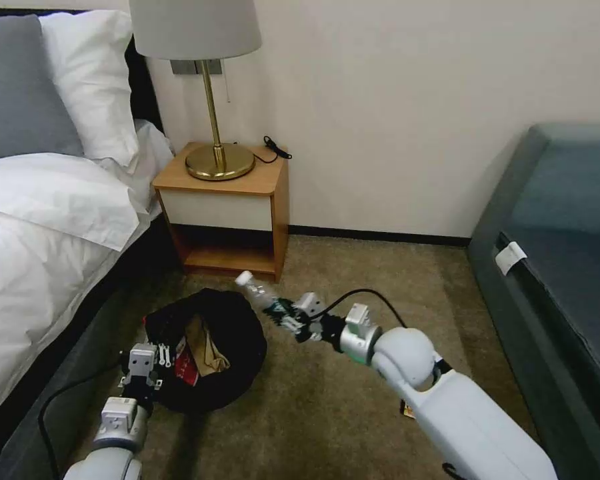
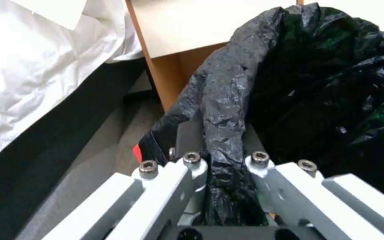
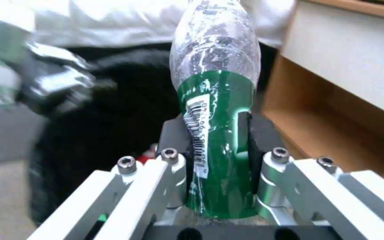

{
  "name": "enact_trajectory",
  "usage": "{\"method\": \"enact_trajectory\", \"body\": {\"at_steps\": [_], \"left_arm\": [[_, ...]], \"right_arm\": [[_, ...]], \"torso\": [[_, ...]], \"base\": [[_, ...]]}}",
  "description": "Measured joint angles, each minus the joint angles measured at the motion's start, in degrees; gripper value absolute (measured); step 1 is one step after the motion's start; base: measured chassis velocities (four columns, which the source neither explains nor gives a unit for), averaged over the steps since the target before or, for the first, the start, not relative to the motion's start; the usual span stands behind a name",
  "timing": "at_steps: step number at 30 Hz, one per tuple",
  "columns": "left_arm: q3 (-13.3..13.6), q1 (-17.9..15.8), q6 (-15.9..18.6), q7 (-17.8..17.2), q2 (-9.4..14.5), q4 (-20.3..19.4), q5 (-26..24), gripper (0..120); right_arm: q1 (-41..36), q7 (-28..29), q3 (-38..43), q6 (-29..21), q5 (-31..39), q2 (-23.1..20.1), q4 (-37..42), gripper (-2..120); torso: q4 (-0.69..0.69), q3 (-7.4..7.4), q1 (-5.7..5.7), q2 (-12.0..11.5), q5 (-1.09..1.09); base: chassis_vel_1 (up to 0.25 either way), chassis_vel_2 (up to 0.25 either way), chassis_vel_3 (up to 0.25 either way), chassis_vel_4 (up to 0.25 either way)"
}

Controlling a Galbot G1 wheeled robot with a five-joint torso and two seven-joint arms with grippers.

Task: Pick up the trash bin, then pick up the garbage on the floor and place it into the trash bin.

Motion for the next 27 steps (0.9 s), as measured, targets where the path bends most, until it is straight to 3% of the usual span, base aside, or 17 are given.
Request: {"method": "enact_trajectory", "body": {"at_steps": [10, 27], "left_arm": [[0.32, 0.81, -0.73, 0.44, -1.14, -0.20, 0.08, 4], [1.45, 2.98, 0.72, 0.74, -2.34, -4.56, -2.49, 4]], "right_arm": [[0.02, 1.46, -7.13, 1.22, 3.55, 2.59, 7.30, 18], [-2.68, 2.25, -11.35, 5.29, -1.22, 9.05, 1.53, 18]], "torso": [[0.00, 0.00, 0.00, 0.00, 0.01], [0.00, 0.01, 0.00, 0.00, 0.01]], "base": [[0.000, 0.000, 0.000, 0.000], [0.000, 0.000, 0.000, 0.000]]}}
